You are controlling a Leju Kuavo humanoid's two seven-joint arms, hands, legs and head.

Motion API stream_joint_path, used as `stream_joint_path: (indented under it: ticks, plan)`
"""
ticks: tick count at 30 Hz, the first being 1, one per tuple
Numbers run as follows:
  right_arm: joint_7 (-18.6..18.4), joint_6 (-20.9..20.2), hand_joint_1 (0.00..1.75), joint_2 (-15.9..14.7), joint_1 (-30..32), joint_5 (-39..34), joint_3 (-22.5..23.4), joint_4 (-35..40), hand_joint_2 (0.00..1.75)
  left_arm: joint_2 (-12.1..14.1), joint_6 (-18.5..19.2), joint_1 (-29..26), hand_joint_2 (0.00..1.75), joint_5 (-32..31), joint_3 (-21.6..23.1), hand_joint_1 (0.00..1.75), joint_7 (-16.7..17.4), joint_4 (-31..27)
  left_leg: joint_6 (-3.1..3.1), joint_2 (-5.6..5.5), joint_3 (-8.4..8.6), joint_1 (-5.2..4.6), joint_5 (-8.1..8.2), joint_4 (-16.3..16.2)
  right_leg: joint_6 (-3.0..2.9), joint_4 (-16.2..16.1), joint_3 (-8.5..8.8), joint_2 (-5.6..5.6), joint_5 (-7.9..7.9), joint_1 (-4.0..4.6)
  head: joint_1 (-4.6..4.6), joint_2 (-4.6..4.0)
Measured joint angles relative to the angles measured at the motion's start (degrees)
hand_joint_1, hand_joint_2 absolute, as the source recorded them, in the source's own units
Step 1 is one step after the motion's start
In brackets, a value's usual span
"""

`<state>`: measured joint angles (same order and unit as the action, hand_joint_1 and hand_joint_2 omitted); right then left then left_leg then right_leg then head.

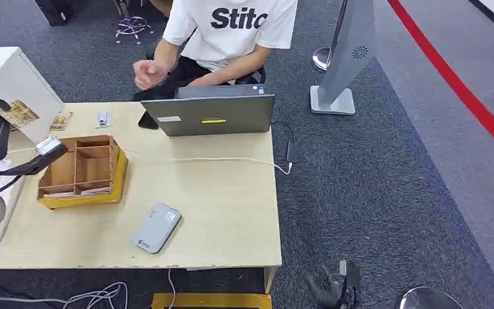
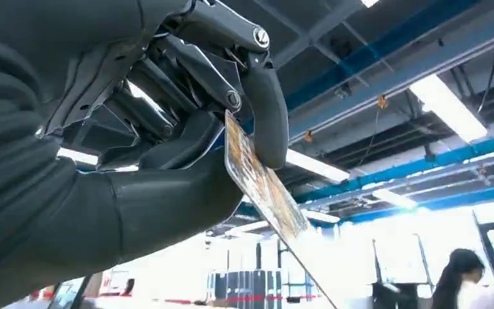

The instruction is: Pass the card to the sensor for recognition and then transmit it.

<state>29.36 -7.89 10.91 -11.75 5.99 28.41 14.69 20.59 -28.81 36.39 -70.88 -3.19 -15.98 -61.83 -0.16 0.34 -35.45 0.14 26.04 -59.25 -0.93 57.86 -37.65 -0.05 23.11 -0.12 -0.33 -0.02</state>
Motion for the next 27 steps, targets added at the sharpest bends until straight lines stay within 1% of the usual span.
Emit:
stream_joint_path:
  ticks: [2,4,9,13,15,16,22,27]
  plan:
    - [-0.2,-0.1,0.00,0.0,-0.2,0.2,0.0,0.0,1.75,0.2,0.0,1.9,1.75,1.5,0.6,1.75,0.2,0.1,-0.04,0.00,0.00,-0.01,-0.03,0.0,-0.01,0.0,0.00,-0.01,-0.01,-0.01,-0.02,0.00]
    - [-0.5,-0.1,0.00,0.2,-0.2,0.5,-0.2,0.0,1.75,0.5,0.0,4.4,1.75,2.8,0.8,1.75,0.5,1.5,-0.06,0.01,0.00,0.00,-0.04,0.0,-0.01,0.0,0.00,0.01,-0.02,-0.01,0.00,0.00]
    - [-0.8,-0.2,0.00,0.5,-0.6,1.0,-0.4,0.0,1.75,1.8,-0.4,10.4,1.75,2.9,1.1,1.75,0.5,9.4,-0.11,0.01,0.01,0.01,-0.08,0.0,-0.03,0.0,-0.01,0.02,-0.03,0.00,0.00,0.00]
    - [-1.0,-0.2,0.00,0.6,-0.8,1.0,-0.5,0.0,1.75,2.3,-1.4,11.9,1.75,2.8,1.1,1.75,0.3,13.2,-0.09,-0.01,0.00,0.00,-0.11,0.0,-0.03,0.0,-0.01,0.01,-0.03,-0.01,-0.02,0.00]
    - [-0.9,-0.3,0.00,0.7,-0.8,1.0,-0.5,0.0,1.75,2.4,-1.6,12.0,1.75,3.5,1.1,1.75,0.0,14.2,-0.09,-0.01,-0.01,0.00,-0.10,0.0,-0.02,0.0,-0.01,0.00,-0.03,-0.01,-0.02,0.00]
    - [-0.9,-0.5,0.00,0.7,-0.8,1.0,-0.5,0.0,1.75,2.5,-1.5,11.9,1.75,4.3,1.1,0.00,-0.5,14.6,-0.09,-0.01,-0.03,0.00,-0.10,0.0,-0.02,0.0,-0.02,0.00,-0.03,-0.01,-0.02,0.00]
    - [-0.9,-1.0,0.00,0.8,-0.8,1.0,-0.5,0.0,1.75,3.0,-1.2,11.1,1.75,6.7,1.1,0.00,-1.8,15.3,-0.08,-0.01,-0.03,-0.01,-0.09,0.0,-0.02,0.0,-0.02,0.00,-0.03,-0.02,-0.02,0.00]
    - [-0.5,-1.0,0.00,0.9,-0.7,0.8,-0.5,0.0,1.75,3.2,-1.7,7.8,1.75,8.0,1.1,0.00,-2.6,14.1,-0.08,0.00,-0.03,-0.01,-0.09,0.0,-0.02,0.0,-0.04,0.01,-0.02,-0.02,-0.02,0.00]
